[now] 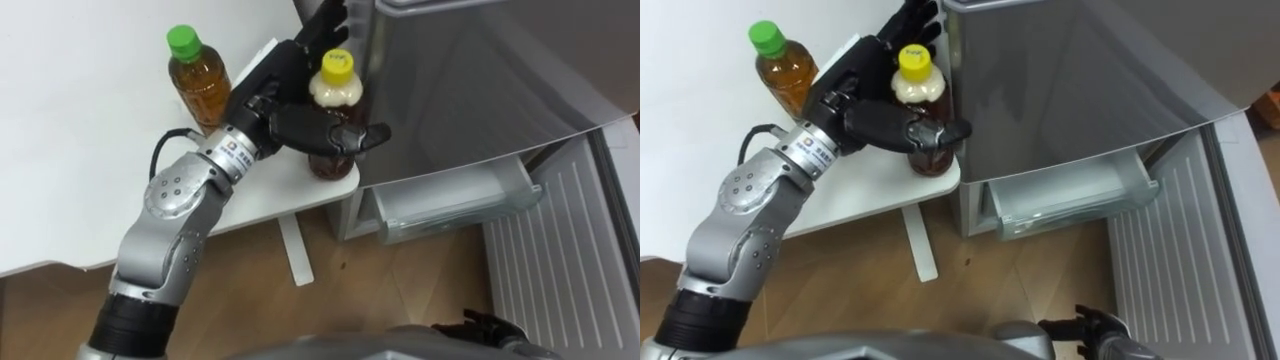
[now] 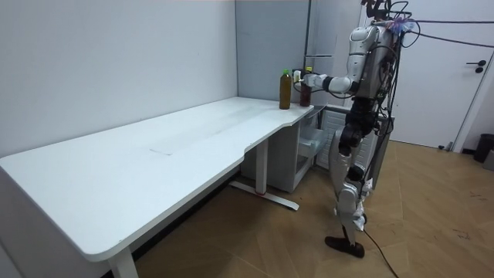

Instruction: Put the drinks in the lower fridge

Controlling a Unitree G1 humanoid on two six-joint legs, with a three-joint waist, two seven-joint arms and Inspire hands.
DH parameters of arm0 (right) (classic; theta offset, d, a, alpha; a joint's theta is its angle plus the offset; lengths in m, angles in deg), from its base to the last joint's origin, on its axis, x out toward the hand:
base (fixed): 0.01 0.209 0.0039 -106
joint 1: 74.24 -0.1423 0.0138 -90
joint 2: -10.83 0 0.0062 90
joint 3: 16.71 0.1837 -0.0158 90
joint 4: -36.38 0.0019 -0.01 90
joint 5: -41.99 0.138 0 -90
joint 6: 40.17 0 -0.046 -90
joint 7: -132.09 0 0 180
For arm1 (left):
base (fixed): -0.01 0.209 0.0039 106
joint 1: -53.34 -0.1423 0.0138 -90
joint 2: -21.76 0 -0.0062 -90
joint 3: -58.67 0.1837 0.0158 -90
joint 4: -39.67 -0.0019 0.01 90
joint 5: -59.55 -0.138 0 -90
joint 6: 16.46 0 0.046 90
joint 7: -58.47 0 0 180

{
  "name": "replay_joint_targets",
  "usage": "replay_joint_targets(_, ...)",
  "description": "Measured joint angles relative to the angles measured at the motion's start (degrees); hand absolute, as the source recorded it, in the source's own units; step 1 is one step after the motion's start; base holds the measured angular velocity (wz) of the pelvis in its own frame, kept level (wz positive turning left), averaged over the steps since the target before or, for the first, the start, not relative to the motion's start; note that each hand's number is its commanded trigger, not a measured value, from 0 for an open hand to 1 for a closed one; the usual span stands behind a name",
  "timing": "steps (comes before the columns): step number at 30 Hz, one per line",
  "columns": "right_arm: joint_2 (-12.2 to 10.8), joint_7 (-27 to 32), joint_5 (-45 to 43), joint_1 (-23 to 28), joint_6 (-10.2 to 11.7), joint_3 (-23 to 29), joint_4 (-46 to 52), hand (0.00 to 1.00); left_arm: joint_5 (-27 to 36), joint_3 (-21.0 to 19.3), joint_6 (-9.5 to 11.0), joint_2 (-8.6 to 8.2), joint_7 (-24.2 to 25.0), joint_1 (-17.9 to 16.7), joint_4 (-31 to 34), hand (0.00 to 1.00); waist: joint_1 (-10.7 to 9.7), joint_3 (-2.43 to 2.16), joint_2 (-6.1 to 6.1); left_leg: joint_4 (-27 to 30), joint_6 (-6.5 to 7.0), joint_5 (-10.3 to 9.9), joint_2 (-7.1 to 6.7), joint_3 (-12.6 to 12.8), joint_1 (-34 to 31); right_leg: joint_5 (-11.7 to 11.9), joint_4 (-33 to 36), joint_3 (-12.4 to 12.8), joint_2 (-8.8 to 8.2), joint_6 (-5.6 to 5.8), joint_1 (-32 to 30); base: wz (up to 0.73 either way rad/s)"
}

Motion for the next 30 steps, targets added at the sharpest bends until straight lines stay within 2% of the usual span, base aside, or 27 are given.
replay_joint_targets(4, 0.1, 0.0, 0.0, 0.1, 0.0, 0.0, 0.0, 0.00, -0.1, -0.8, 0.0, -0.66, -0.6, 0.0, -1.8, 1.00, 0.1, 0.01, 0.05, 0.0, 0.00, 0.0, 0.01, 0.0, 0.1, 0.0, 0.2, 0.0, 0.00, 0.00, 0.0, 0.00)
replay_joint_targets(10, 0.1, 0.0, 0.1, -0.1, 0.0, 0.0, -0.2, 0.00, -1.2, -1.5, 0.2, -0.46, -1.7, 0.0, -3.7, 1.00, 0.3, 0.02, 0.03, 0.0, 0.00, 0.0, 0.00, -0.1, -0.5, 0.0, 0.6, -0.1, -0.02, 0.04, -0.8, 0.00)
replay_joint_targets(14, 0.0, 0.0, 0.6, -0.3, 0.0, 0.0, -0.2, 0.00, -2.2, 0.3, 0.5, -0.39, -1.7, 0.0, -3.8, 1.00, 0.3, 0.04, 0.03, 0.0, 0.00, 0.0, 0.00, -0.1, -0.6, 0.0, 0.6, -0.1, -0.02, 0.05, -0.9, 0.00)
replay_joint_targets(18, -0.2, -0.2, 0.5, -0.8, 0.0, 0.0, -0.1, 0.00, -3.5, 0.5, 0.5, -1.56, -2.8, 0.1, -4.2, 1.00, 0.1, 0.16, -0.19, 0.0, 0.00, 0.0, 0.05, -0.2, -0.5, 0.0, 0.5, -0.1, 0.03, 0.05, -0.9, 0.00)
replay_joint_targets(23, -0.2, -0.5, 0.7, -1.2, -0.2, -0.1, 0.1, 0.00, -3.3, 0.7, 0.9, -1.38, -2.8, 0.1, -4.2, 1.00, 0.1, 0.21, -0.26, -0.1, 0.00, 0.0, 0.06, -0.2, -0.4, 0.0, 0.5, -0.1, 0.03, 0.05, -0.7, 0.00)
replay_joint_targets(26, 0.1, -0.5, 0.6, -1.1, -0.8, -2.3, 2.1, 0.00, -3.3, 1.2, 0.9, -0.65, -3.1, 0.1, -4.7, 1.00, 0.5, 0.22, -0.25, -0.2, 0.00, 0.0, 0.05, -0.1, 0.1, 0.0, 0.6, -0.1, 0.03, 0.05, -0.4, -0.03)
replay_joint_targets(30, 0.0, -0.7, -1.2, -2.0, -0.9, -4.7, 5.0, 0.00, -3.2, 1.1, 1.0, -0.83, -4.0, 0.1, -5.0, 1.00, 0.9, 0.23, -0.20, -0.2, 0.00, 0.0, 0.04, -0.1, 0.1, 0.0, 0.7, 0.0, 0.05, 0.05, -0.6, -0.04)
